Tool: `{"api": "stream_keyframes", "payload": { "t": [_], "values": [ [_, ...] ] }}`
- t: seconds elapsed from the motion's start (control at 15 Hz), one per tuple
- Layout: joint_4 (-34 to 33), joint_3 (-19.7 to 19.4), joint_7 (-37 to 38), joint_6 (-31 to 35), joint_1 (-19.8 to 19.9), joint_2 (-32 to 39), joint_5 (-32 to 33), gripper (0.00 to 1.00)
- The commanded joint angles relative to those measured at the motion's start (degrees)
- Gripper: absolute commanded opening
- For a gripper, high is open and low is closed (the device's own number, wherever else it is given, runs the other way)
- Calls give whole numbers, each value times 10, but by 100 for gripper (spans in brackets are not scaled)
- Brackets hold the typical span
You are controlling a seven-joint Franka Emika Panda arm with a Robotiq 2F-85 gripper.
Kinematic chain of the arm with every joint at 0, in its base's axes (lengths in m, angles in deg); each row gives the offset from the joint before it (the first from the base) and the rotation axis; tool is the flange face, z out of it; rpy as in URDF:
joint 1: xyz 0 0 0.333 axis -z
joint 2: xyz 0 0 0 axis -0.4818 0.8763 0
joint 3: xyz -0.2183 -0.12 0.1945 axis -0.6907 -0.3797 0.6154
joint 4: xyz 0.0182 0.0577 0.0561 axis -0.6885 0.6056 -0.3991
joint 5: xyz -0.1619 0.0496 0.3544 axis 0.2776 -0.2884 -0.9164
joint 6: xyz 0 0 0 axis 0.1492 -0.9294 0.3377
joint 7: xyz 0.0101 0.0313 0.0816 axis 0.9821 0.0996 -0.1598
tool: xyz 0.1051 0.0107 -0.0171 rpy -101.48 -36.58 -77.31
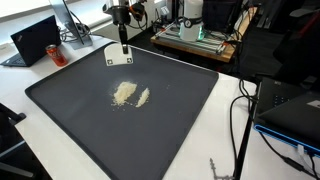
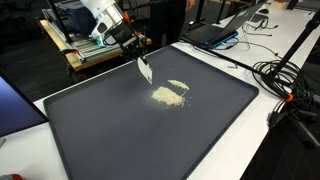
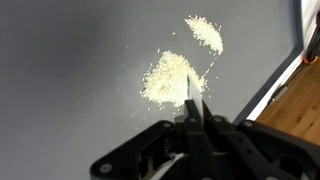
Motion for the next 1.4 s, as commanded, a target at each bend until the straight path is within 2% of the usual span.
{"api": "stream_keyframes", "payload": {
  "t": [0.0, 0.2, 0.6, 0.73, 0.8, 1.0, 1.33],
  "values": [
    [36, 20, -18, 24, -16, -36, -101, 1],
    [37, 27, -67, 25, -20, -23, -208, 1],
    [47, 2, -184, -57, 6, 5, -354, 1],
    [57, -6, -239, -100, 15, 13, -386, 1],
    [62, -38, -259, -125, -9, 19, -392, 1],
    [73, -68, -309, -183, -6, 43, -404, 1],
    [75, -103, -346, -209, -9, 82, -447, 1]
  ]
}}
